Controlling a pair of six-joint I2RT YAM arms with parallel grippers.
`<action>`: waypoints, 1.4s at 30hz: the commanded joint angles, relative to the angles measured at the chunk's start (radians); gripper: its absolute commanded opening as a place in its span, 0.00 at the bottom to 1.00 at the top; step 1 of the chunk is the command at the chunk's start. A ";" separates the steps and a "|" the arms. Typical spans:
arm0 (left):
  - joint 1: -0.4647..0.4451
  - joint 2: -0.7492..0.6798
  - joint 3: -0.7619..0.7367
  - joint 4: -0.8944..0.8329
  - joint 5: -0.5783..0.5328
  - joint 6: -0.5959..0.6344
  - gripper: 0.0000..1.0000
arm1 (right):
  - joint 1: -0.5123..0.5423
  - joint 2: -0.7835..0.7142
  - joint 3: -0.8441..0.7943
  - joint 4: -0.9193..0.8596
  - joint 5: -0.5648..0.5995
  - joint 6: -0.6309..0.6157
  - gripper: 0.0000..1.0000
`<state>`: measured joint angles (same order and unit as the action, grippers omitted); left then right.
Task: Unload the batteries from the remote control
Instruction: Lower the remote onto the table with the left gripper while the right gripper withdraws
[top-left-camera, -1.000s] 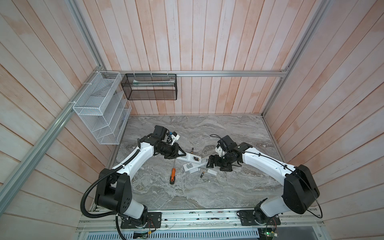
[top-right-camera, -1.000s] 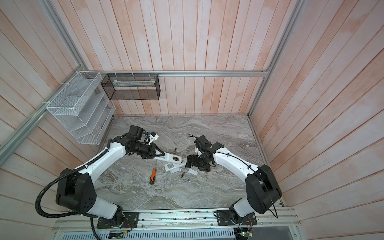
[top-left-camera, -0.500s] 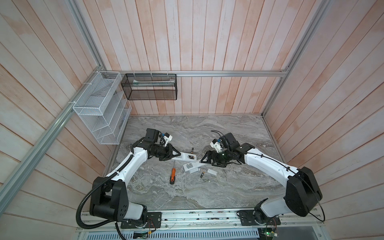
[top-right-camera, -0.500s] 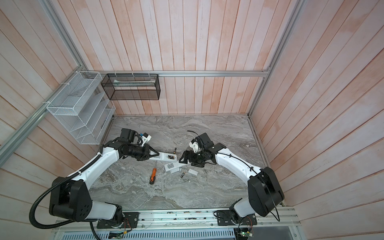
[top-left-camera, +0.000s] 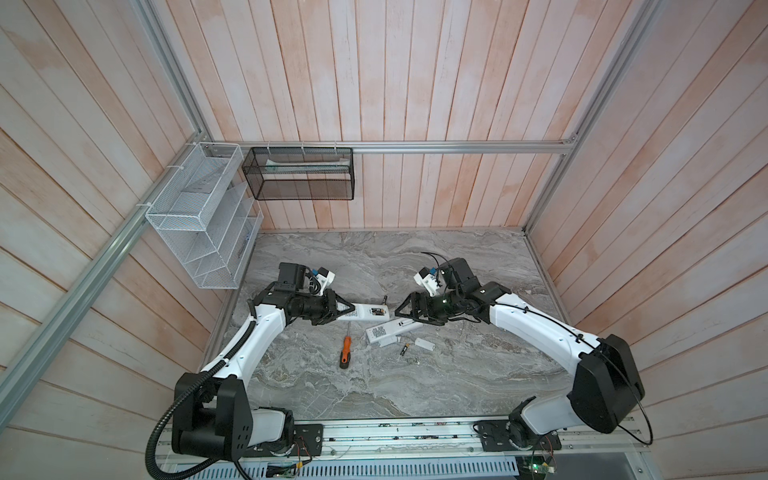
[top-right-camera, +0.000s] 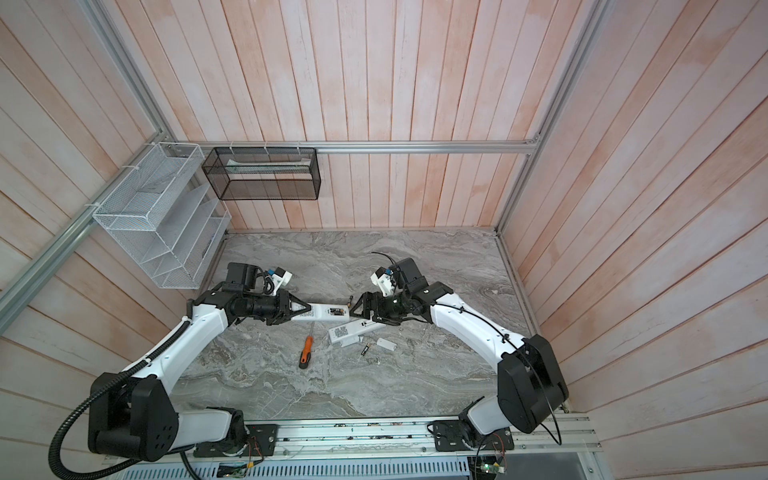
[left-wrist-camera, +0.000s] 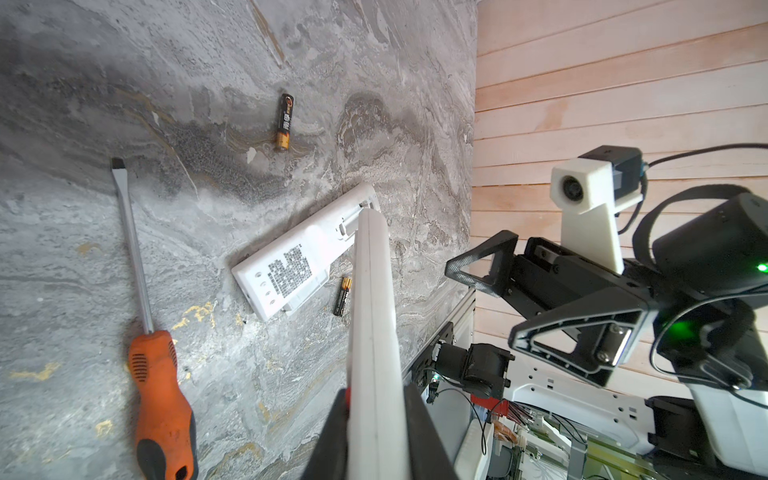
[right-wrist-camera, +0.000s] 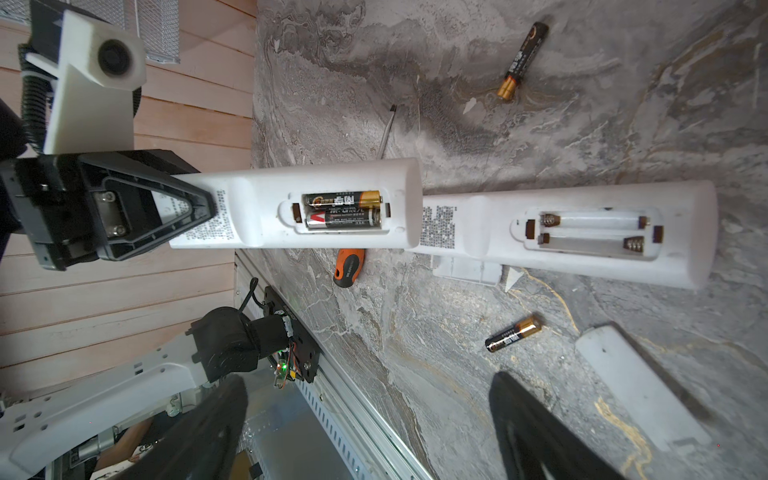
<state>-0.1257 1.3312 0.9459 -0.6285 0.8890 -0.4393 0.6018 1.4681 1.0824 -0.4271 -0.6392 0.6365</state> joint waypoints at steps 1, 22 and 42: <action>0.025 -0.018 -0.028 0.040 0.052 -0.011 0.00 | 0.007 -0.005 0.002 0.011 -0.020 0.008 0.92; -0.193 0.062 -0.081 -0.112 0.214 0.157 0.00 | -0.178 -0.185 -0.081 -0.171 0.099 -0.011 0.92; -0.314 0.015 -0.287 0.162 0.074 -0.084 0.01 | -0.154 -0.202 -0.134 -0.132 0.088 0.019 0.92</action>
<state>-0.4335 1.3556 0.6815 -0.5446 0.9707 -0.4801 0.4427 1.2804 0.9459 -0.5468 -0.5518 0.6548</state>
